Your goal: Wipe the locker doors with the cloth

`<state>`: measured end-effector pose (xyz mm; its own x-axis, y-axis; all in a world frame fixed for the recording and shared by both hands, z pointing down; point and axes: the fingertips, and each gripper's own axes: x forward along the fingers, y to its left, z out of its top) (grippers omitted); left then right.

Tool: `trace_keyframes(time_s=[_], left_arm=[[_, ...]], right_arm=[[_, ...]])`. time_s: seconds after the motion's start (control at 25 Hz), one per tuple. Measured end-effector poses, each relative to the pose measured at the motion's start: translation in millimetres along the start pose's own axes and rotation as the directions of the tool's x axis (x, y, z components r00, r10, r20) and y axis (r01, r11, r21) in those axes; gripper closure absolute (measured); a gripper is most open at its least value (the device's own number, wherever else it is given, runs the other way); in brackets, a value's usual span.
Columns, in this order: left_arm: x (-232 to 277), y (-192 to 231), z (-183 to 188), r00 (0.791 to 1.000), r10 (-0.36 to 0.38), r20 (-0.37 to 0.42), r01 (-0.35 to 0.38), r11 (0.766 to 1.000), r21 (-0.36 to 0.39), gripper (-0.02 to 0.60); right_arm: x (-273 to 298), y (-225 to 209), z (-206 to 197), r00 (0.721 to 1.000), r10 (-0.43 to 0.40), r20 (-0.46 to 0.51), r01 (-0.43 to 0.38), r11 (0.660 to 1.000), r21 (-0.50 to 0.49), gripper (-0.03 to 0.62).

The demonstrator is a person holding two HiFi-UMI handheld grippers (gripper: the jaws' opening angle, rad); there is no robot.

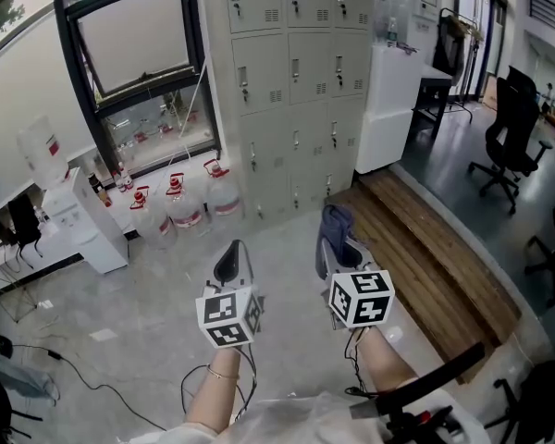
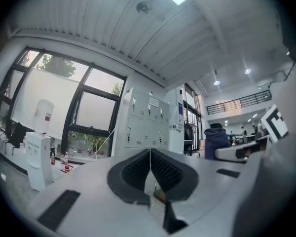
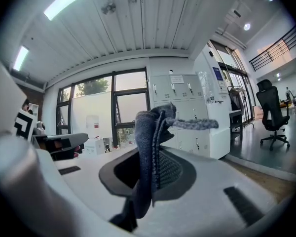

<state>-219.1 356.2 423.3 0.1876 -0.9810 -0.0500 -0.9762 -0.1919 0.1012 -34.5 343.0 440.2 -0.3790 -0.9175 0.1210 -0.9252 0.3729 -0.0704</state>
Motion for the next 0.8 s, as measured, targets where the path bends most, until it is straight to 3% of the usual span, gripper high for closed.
trace_keyframes(time_s=[0.44, 0.8], left_arm=[[34.3, 21.0, -26.6, 0.999, 0.000, -0.039, -0.001, 1.000, -0.028, 0.572], [127.2, 39.4, -34.7, 0.999, 0.027, -0.037, -0.027, 1.000, -0.016, 0.572]], right_arm=[[38.6, -6.3, -14.2, 1.000, -0.013, -0.021, 0.014, 0.999, 0.029, 0.553], [132.1, -43.9, -6.6, 1.000, 0.013, -0.018, -0.012, 0.999, 0.045, 0.553]])
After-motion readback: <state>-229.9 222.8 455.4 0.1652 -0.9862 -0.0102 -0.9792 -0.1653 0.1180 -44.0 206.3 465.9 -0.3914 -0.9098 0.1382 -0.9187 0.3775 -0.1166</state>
